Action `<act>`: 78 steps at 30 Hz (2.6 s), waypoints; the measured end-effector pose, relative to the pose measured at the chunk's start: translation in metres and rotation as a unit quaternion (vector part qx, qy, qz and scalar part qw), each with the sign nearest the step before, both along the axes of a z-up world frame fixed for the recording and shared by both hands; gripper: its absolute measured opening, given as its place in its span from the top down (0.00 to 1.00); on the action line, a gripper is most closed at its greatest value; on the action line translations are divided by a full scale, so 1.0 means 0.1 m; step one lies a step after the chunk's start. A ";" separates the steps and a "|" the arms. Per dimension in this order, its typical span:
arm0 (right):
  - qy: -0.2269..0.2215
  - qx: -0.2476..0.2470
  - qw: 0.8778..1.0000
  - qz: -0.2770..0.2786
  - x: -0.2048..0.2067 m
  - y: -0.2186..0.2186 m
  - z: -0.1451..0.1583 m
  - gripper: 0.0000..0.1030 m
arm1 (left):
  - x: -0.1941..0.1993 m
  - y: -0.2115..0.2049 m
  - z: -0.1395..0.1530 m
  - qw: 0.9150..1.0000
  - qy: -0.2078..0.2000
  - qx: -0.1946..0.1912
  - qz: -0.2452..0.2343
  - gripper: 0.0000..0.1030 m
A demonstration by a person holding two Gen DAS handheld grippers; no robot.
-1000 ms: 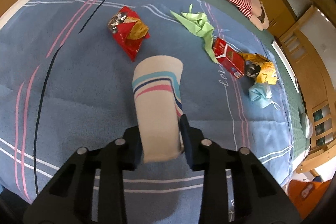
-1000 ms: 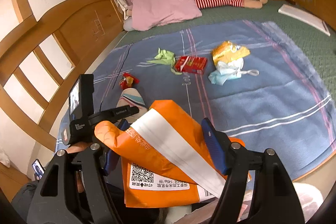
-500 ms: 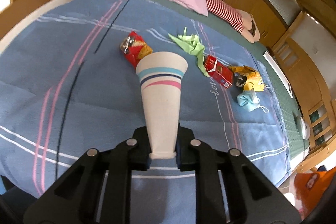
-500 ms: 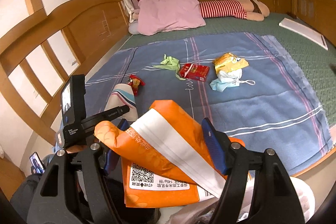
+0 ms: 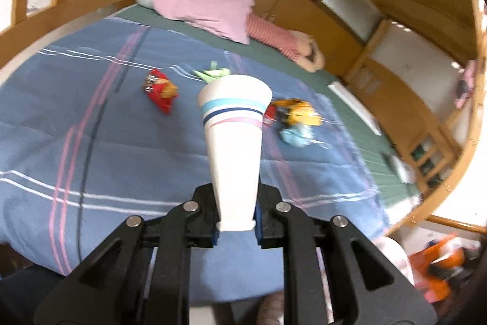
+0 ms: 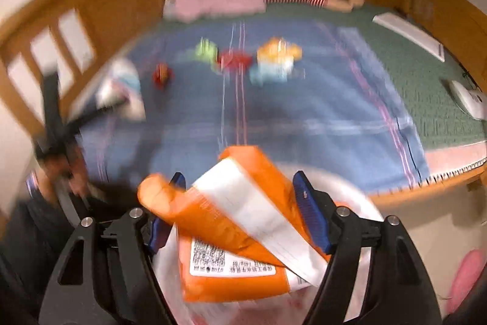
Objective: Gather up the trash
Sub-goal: 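Drop the paper cup with the left gripper while the right drops the orange bag into the wastebasket, then move both grippers back to the bed, right toward the red chip bag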
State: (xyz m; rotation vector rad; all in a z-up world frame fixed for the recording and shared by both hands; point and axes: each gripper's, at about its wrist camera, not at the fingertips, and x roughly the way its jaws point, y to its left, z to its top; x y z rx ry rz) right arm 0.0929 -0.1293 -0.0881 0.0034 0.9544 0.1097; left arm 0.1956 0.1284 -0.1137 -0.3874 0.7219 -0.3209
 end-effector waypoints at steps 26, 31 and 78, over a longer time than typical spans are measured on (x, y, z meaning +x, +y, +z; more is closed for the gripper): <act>-0.152 0.159 0.957 -0.189 -0.46 -1.05 0.36 0.09 | -1.49 -1.96 -0.07 0.934 -0.044 0.080 -0.344 0.14; -0.146 0.161 0.958 -0.185 -0.42 -1.01 0.32 0.09 | -1.19 -1.64 0.00 0.960 -0.025 0.043 -0.277 0.10; 0.001 0.073 0.997 0.001 1.92 1.43 -0.44 0.10 | 0.43 1.32 -0.47 0.912 0.205 0.080 0.347 0.03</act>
